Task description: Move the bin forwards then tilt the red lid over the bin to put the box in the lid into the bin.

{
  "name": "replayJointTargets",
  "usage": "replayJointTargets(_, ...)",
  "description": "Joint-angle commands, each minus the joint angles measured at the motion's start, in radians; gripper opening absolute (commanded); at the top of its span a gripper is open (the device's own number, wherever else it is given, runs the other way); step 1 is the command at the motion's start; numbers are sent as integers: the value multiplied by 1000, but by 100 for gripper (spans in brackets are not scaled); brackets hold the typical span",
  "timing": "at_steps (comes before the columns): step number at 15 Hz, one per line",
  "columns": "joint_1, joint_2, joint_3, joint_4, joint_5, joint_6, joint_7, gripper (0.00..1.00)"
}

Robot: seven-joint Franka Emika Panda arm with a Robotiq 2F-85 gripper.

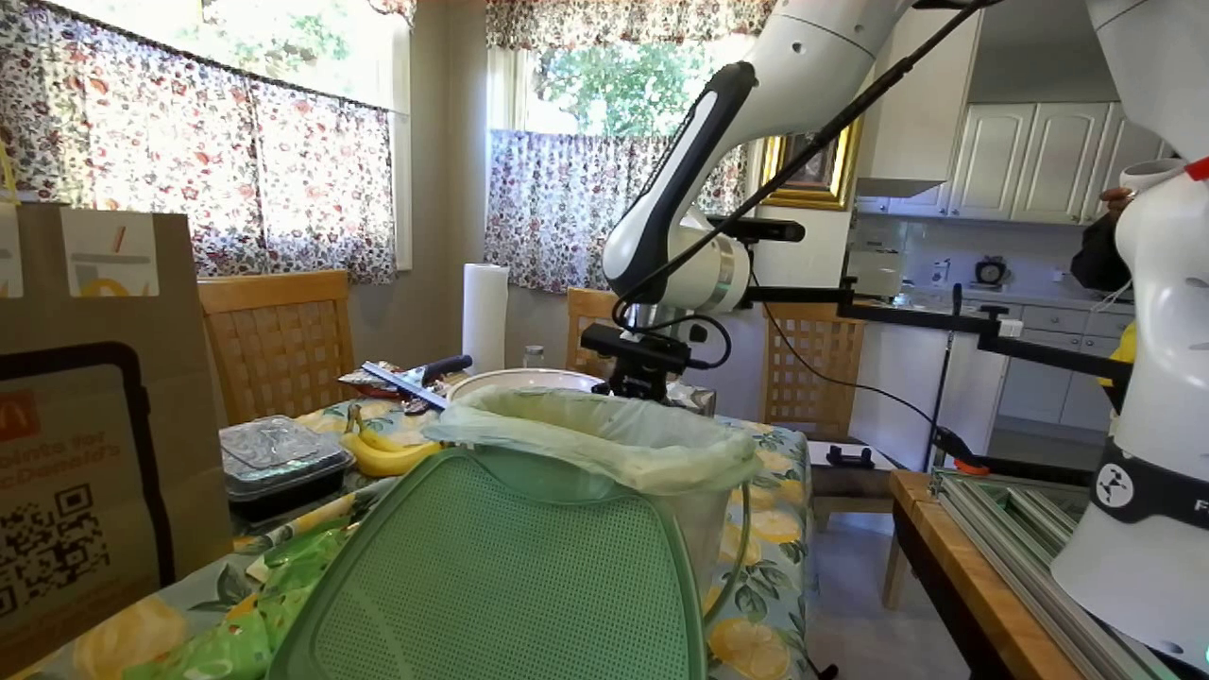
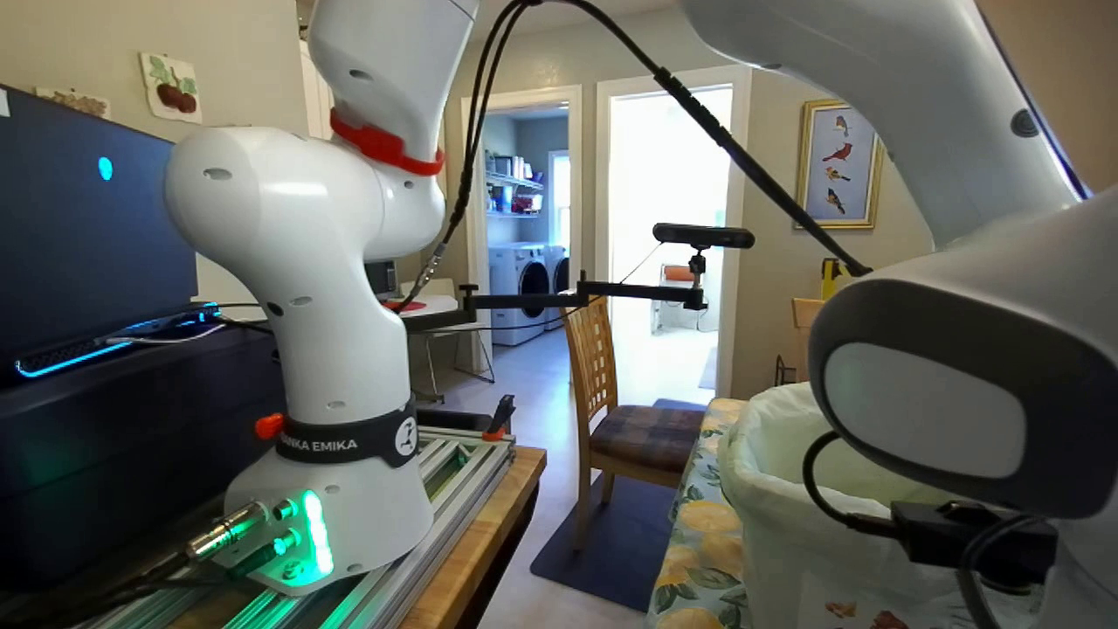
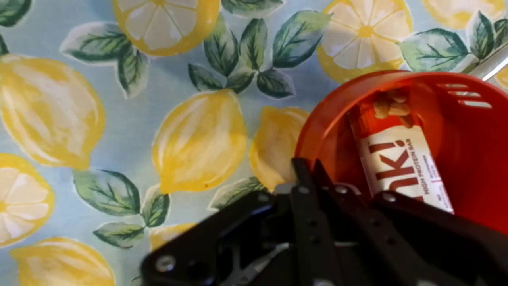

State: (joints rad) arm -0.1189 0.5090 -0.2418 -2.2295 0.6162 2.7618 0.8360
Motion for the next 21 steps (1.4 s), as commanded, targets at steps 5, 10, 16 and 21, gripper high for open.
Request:
replayJointTargets(5,-44,-202,55,-144,12,23,-92,1)
replayJointTargets(10,-8,-350,26,-263,-42,61,-83,1)
replayJointTargets(16,29,-504,1,-390,-186,153,-7,1)
replayJointTargets(21,23,-597,5,-448,-480,206,204,1)
